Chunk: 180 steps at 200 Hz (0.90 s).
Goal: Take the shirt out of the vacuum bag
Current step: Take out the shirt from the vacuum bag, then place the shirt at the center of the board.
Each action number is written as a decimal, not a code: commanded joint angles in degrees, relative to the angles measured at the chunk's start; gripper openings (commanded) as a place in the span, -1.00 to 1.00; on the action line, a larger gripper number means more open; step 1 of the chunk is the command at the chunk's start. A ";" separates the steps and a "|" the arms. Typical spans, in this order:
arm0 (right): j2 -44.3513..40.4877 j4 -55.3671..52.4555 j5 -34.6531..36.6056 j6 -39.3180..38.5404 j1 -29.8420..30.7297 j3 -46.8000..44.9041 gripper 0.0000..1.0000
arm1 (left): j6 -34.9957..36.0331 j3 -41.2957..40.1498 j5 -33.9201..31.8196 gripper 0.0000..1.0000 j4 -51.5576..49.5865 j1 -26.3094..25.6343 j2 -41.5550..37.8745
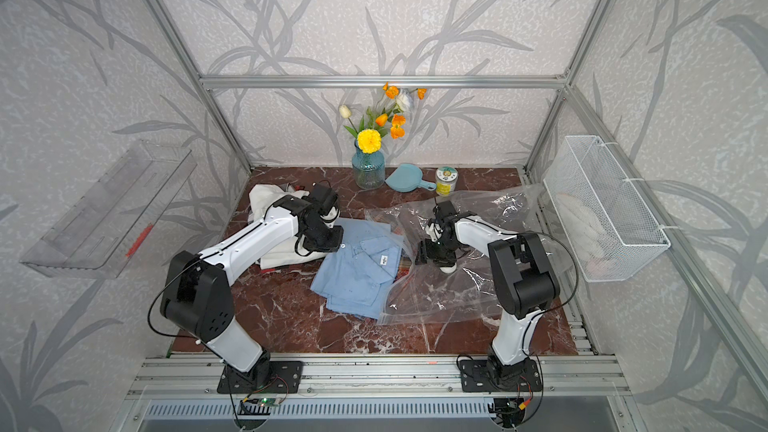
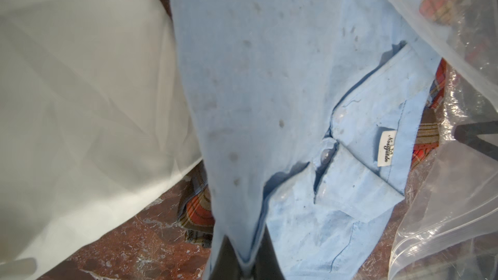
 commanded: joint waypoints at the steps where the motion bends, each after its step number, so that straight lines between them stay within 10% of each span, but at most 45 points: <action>1: 0.67 -0.46 0.92 0.04 -0.33 1.05 0.39 | 0.37 4.06 -1.32 -1.00 -2.65 -0.03 -2.69; 180: 1.39 0.56 -0.40 -0.89 -0.76 0.48 0.39 | 7.11 10.37 -9.69 -1.00 -10.69 14.03 -5.99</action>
